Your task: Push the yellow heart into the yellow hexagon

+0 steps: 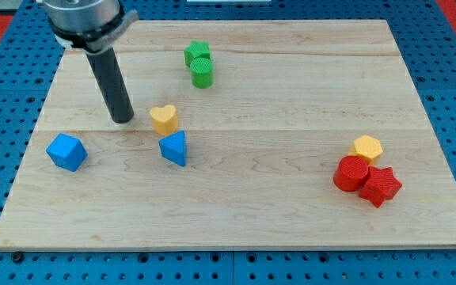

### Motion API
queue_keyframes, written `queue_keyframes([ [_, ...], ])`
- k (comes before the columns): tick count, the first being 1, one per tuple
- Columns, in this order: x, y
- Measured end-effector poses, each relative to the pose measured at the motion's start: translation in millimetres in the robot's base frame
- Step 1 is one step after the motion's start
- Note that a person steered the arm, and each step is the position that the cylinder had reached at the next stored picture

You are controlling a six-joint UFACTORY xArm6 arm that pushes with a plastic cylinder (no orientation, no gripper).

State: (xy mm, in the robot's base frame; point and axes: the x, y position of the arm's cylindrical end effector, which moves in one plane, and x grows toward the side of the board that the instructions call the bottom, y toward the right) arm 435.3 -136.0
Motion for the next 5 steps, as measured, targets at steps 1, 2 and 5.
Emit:
queue_keyframes([
  [1,3,115],
  [2,5,153],
  [5,13,290],
])
